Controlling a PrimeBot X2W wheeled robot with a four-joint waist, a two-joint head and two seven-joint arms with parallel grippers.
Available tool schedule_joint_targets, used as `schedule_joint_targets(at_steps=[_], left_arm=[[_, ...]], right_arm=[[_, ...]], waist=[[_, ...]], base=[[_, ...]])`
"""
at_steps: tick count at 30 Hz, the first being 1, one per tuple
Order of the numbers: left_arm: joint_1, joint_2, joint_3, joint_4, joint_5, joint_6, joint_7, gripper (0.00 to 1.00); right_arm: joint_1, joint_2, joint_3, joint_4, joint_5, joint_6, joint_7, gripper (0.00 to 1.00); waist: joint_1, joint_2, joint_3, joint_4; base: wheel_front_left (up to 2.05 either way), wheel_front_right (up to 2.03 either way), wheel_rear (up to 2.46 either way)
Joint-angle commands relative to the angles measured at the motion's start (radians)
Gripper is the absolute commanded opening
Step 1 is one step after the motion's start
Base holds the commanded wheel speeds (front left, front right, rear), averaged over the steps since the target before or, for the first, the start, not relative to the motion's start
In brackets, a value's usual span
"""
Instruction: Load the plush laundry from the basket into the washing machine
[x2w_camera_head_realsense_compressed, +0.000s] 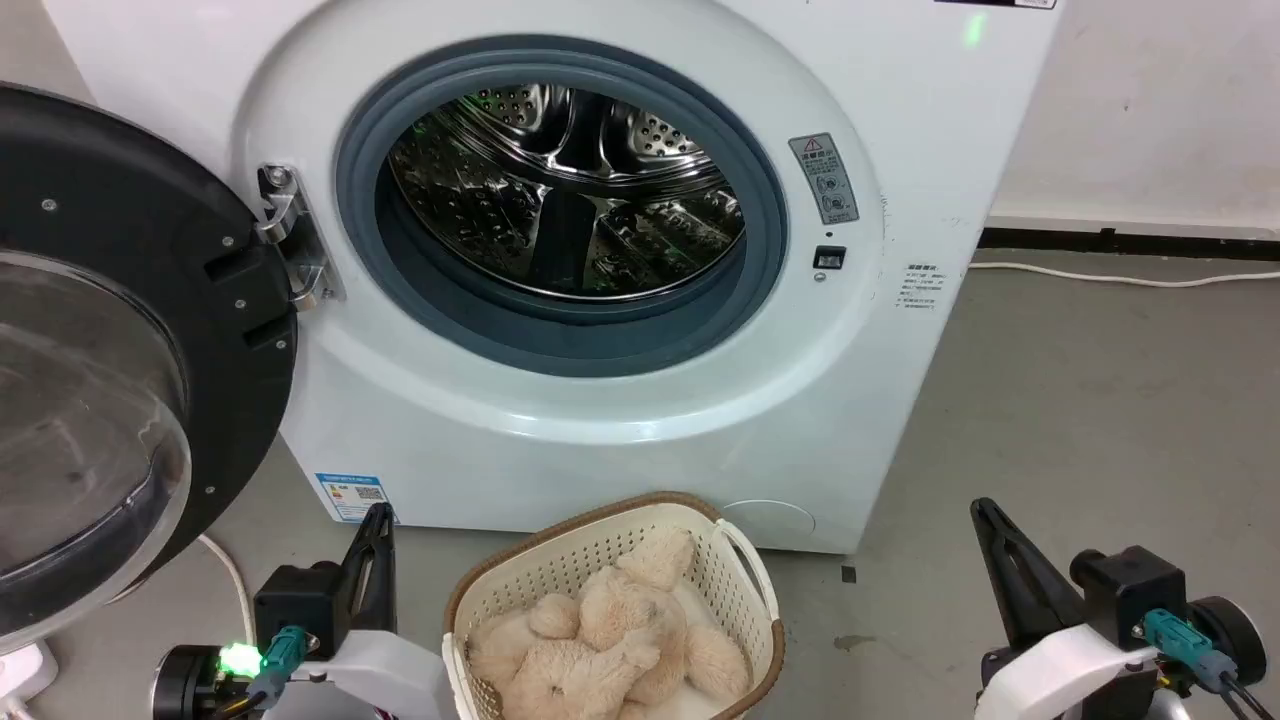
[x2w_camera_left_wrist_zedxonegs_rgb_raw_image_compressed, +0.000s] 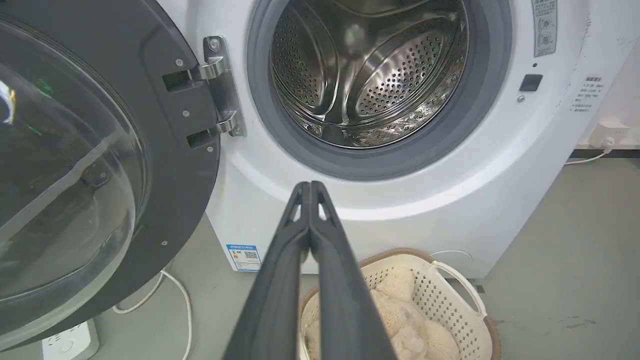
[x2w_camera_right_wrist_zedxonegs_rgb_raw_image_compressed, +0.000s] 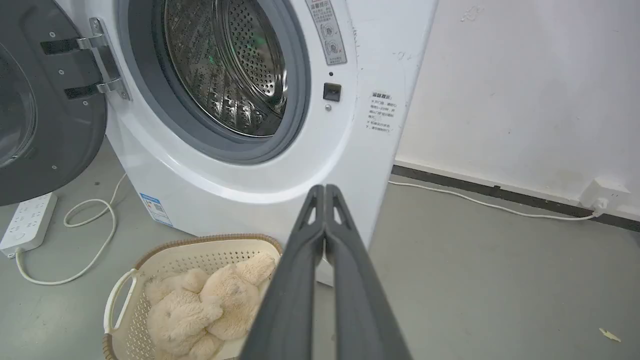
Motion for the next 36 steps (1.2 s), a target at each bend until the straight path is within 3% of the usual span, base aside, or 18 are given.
schedule_joint_targets(at_steps=[1,36], left_arm=[[-0.015,0.0,0.0,0.002,0.002,-0.004,0.0,0.0],[-0.015,0.0,0.0,0.002,0.002,-0.004,0.0,0.0]], right_arm=[[-0.011,-0.002,-0.001,0.001,-0.008,0.001,0.0,0.0],[-0.011,-0.002,-0.001,0.001,-0.008,0.001,0.0,0.0]], waist=[[0.0,0.0,0.0,0.0],[0.0,0.0,0.0,0.0]], base=[[0.0,0.0,0.0],[0.0,0.0,0.0]])
